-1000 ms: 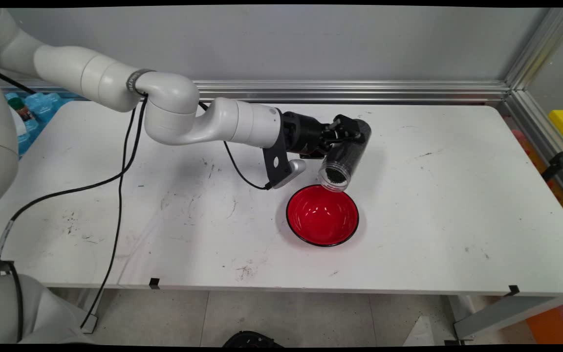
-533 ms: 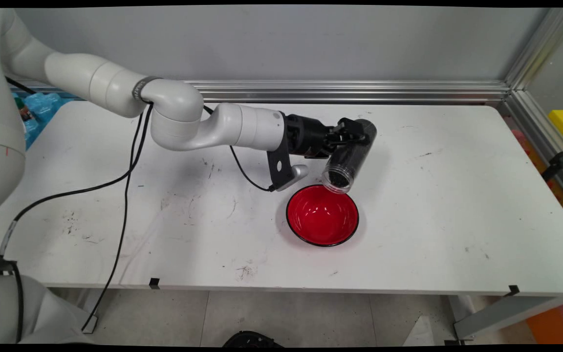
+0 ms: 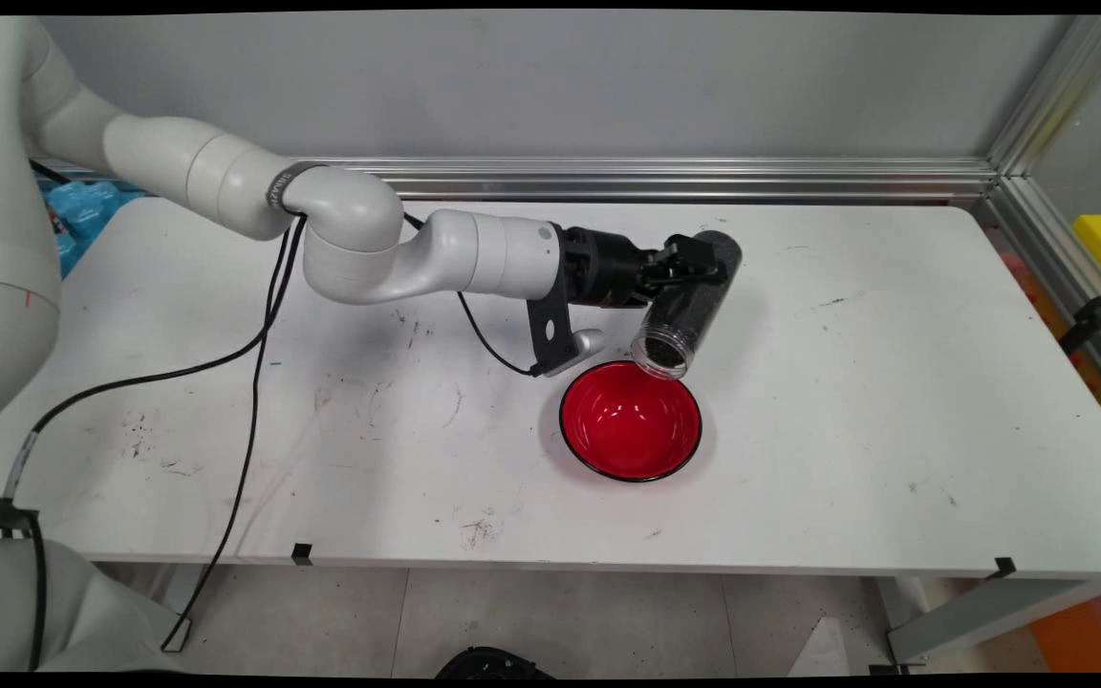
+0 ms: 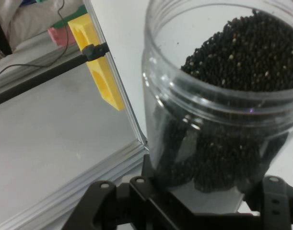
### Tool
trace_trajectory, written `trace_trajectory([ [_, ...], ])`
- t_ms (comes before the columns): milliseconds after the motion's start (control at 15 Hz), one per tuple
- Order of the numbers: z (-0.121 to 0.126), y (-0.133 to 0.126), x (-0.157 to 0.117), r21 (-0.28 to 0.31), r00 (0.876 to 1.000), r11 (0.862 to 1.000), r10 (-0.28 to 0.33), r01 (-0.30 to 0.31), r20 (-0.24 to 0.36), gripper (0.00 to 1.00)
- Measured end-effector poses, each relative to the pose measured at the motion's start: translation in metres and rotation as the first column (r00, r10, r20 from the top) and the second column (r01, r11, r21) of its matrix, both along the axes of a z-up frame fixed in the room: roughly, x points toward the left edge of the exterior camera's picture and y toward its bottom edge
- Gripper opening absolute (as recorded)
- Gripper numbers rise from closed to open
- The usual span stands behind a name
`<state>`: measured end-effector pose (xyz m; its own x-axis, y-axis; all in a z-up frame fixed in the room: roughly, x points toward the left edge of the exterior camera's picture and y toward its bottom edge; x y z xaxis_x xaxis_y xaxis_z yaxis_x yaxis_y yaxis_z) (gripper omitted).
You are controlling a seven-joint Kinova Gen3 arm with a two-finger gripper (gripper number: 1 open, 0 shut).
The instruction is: Pour the black seasoning powder in the red bowl
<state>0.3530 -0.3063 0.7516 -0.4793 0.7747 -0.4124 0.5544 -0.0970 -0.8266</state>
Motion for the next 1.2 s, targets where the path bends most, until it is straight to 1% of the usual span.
trace_trajectory([
  [533,-0.002,0.002,0.005,-0.054,0.999,0.998,-0.021,0.022,0.031,0.0],
  [867,0.006,0.003,0.009,-0.088,0.999,0.995,-0.033,0.036,0.04,0.0],
  [1200,0.013,0.004,0.009,-0.133,0.997,0.989,-0.059,0.065,0.049,0.0],
])
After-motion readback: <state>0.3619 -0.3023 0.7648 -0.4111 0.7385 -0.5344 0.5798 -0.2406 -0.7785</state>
